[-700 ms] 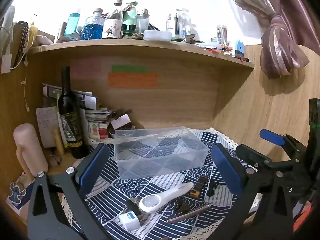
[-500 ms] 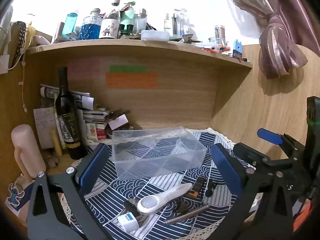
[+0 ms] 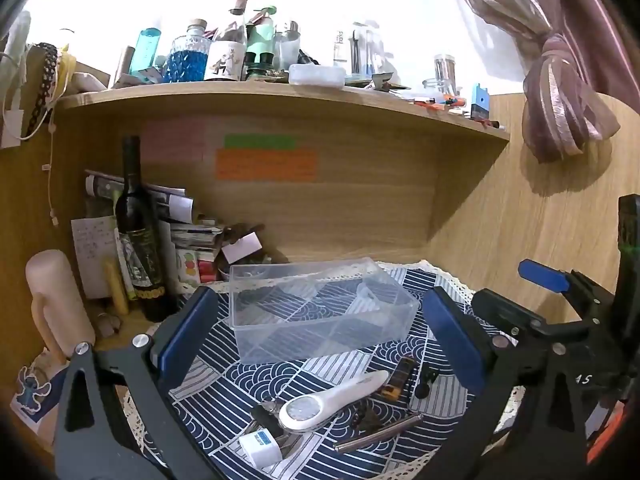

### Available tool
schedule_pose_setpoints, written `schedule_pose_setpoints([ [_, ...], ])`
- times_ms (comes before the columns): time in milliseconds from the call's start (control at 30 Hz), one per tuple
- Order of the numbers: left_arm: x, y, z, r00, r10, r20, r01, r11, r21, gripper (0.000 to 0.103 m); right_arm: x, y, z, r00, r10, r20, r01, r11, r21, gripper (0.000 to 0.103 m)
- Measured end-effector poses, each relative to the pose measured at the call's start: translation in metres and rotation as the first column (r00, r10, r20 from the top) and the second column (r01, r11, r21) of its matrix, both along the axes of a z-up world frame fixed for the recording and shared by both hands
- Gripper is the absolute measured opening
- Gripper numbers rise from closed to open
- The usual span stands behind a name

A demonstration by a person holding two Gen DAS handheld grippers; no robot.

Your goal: Organize rigid objects

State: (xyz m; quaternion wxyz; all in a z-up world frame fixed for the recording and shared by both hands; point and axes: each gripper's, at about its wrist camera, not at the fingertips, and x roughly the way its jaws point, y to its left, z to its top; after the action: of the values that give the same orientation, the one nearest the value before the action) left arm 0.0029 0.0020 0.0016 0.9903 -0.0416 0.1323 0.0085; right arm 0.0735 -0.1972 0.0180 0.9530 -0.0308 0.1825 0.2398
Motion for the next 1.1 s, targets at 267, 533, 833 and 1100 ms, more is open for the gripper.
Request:
schedule_pose_setpoints([
  [267,-0.0012,-0.0005,0.0012,1.000,-0.001,0.004,0.001,1.000,-0.002,0.103,-0.0019,0.0009,0.0009,1.000,0.001,0.005,-0.001,1.000,0.006,0.103],
  [533,-0.0028,-0.0004,0.0032,1.000,-0.005,0.009,0.005,1.000,-0.001,0.103,-0.0032,0.0014,0.0016,1.000,0.003,0.015,-0.003,1.000,0.003,0.103],
  [833,-0.0024,-0.0023,0.0018,1.000,-0.010,0.006,0.010,1.000,-0.006,0.103,-0.0039,0.0011,0.0042,1.000,0.006,0.017,-0.006,1.000,0.013,0.103],
  [1100,-0.0012,-0.0035,0.0022,1.000,-0.012,0.003,0.012,1.000,0.003,0.103,-0.0048,0.0014,0.0053,1.000,0.014,0.015,-0.014,1.000,0.024,0.103],
])
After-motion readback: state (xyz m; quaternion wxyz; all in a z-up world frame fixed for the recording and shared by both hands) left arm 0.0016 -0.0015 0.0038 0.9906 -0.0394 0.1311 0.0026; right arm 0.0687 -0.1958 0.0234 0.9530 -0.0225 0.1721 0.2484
